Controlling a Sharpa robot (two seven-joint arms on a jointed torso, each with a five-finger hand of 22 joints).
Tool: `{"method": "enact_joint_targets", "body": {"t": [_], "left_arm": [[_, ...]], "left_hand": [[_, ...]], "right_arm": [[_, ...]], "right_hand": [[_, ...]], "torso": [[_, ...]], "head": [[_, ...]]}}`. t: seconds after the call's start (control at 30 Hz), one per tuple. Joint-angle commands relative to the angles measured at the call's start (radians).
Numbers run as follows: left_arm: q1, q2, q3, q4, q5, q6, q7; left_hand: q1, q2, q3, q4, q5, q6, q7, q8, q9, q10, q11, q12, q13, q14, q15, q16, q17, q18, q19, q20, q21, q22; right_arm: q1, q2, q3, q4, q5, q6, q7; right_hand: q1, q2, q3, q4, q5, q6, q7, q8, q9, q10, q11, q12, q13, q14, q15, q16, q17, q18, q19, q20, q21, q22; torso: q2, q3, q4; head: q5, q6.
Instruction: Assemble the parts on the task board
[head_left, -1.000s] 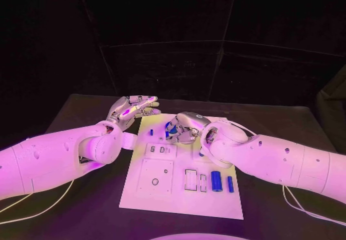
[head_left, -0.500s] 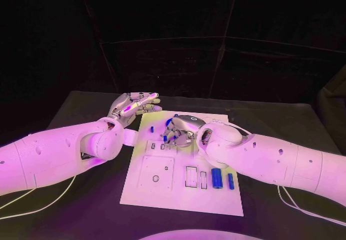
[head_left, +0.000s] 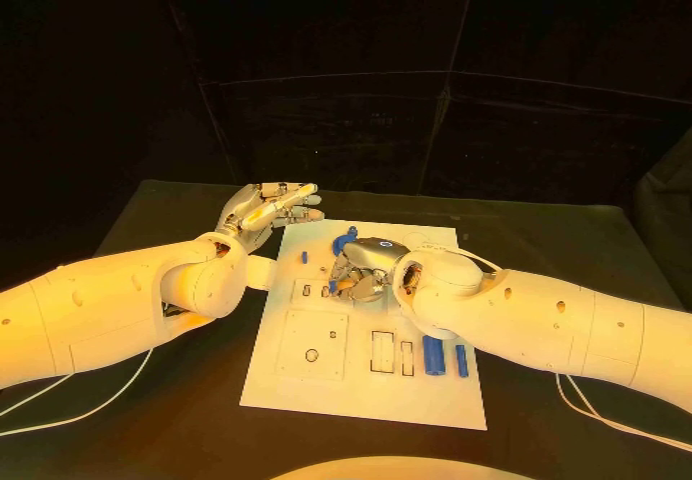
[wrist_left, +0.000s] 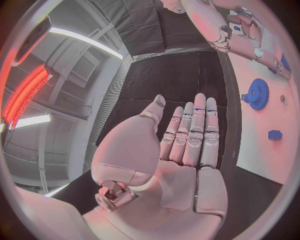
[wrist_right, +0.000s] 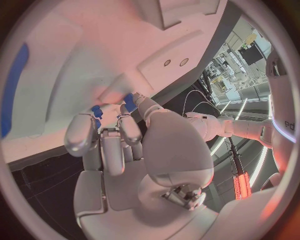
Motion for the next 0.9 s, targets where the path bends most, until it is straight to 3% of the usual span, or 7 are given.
{"method": "enact_joint_targets", "body": {"t": [0.03,0.37,0.9], "left_arm": [[0.002,0.001,0.001,0.0,0.003,0.014,0.0],[0.002,0.002,0.001,-0.001,0.003,0.016,-0.003],[0.002,0.003,0.001,-0.004,0.003,0.018,-0.007]], "left_hand": [[-0.001,0.009,-0.002,-0.007,-0.001,-0.001,0.005,-0.004,-0.001,0.001,0.004,-0.004,0.0,-0.001,0.006,-0.003,0.001,0.007,0.001,0.006,-0.006,-0.001],[-0.001,0.009,-0.002,-0.007,-0.001,-0.001,0.005,-0.004,-0.001,0.001,0.004,-0.004,0.0,-0.001,0.006,-0.003,0.001,0.007,0.001,0.006,-0.006,-0.001],[0.0,0.01,-0.001,-0.009,-0.001,0.0,0.005,-0.004,0.0,0.002,0.004,-0.005,0.0,0.0,0.005,-0.005,0.002,0.007,0.001,0.006,-0.007,-0.001]], "right_arm": [[-0.001,-0.003,-0.004,0.002,-0.007,0.045,-0.01],[-0.001,-0.005,-0.005,0.006,-0.017,0.049,-0.016],[-0.001,-0.008,-0.005,0.012,-0.035,0.043,-0.036]], "right_hand": [[-0.004,0.0,0.006,-0.001,0.003,0.019,-0.009,0.001,0.001,-0.009,-0.001,-0.006,-0.002,0.076,-0.005,-0.005,0.128,-0.016,-0.002,-0.007,0.002,-0.001],[-0.007,-0.004,0.007,-0.002,0.003,0.017,-0.008,-0.001,0.001,-0.01,0.0,-0.009,-0.003,0.076,-0.005,-0.005,0.128,-0.016,-0.002,-0.007,0.002,-0.002],[-0.034,-0.031,0.009,-0.004,-0.002,-0.018,0.007,-0.026,-0.009,-0.039,0.011,-0.058,-0.042,0.074,0.003,-0.012,0.118,-0.015,-0.007,-0.001,-0.005,-0.012]], "torso": [[0.0,-0.0001,0.0004],[0.0,0.0002,0.0005],[0.0,-0.0005,0.0013]], "head": [[0.001,-0.001],[0.004,-0.001],[0.002,0.0]]}}
